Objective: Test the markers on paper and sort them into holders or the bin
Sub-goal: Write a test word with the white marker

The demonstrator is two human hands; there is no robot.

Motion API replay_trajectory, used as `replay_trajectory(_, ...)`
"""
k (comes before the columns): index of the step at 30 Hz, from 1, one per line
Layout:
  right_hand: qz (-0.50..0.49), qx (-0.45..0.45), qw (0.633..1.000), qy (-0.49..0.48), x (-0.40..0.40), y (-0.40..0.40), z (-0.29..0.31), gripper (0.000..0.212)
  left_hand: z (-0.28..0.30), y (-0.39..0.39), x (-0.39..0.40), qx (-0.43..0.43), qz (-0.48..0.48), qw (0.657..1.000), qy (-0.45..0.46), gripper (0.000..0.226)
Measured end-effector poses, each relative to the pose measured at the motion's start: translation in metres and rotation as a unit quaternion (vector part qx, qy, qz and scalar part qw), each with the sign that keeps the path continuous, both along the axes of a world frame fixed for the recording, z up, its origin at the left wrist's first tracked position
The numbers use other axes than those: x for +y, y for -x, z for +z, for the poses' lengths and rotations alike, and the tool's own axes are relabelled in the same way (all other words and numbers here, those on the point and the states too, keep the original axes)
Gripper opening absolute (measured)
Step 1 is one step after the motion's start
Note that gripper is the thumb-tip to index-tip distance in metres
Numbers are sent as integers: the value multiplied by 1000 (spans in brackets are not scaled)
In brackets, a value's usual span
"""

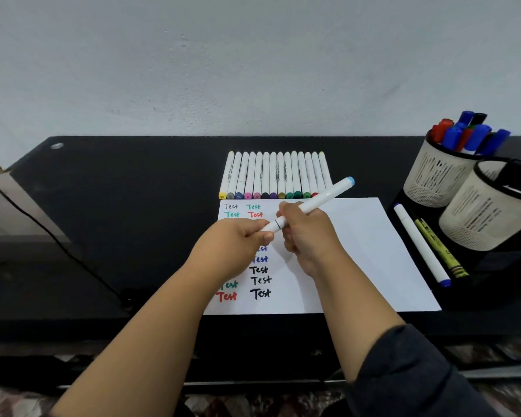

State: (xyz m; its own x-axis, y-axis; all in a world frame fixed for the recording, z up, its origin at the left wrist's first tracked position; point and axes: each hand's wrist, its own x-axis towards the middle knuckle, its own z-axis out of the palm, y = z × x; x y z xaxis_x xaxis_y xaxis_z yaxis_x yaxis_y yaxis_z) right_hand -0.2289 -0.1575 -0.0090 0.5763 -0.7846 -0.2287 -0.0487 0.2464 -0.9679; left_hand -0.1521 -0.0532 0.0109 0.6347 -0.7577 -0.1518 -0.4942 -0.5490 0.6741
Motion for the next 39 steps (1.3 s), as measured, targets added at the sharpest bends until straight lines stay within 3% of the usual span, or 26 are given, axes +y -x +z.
replay_trajectory(2,-5,-1,1000,0,1,-2,0,12,0,-2,0,-32,-16,999,-19,31)
replay_trajectory(4,-28,7,999,-18,4,-5,0,11,0,3,-3,-179,-49,980,-67,35)
replay_trajectory(6,-60,13,997,-41,2,-6,1,14,-1,8,-1,-278,-54,958,-52,38)
replay_trajectory(8,-119,12,990,-68,-9,-1,4,16,-2,3,6,-301,-24,953,-20,38)
replay_trajectory(12,-137,-22,987,-83,-30,18,9,13,-3,-12,22,-262,55,963,38,41)
replay_trajectory(19,-92,-36,993,-71,-25,9,6,21,-13,-9,12,-208,17,978,9,43)
replay_trajectory(22,-77,-21,997,-9,-33,2,8,19,-14,-16,8,-190,23,981,16,43)
replay_trajectory(27,-61,84,984,142,-49,-24,8,28,-19,-29,3,-172,44,984,23,46)
replay_trajectory(39,-60,105,967,225,-61,-46,-16,31,-29,-45,-8,-152,58,987,3,46)
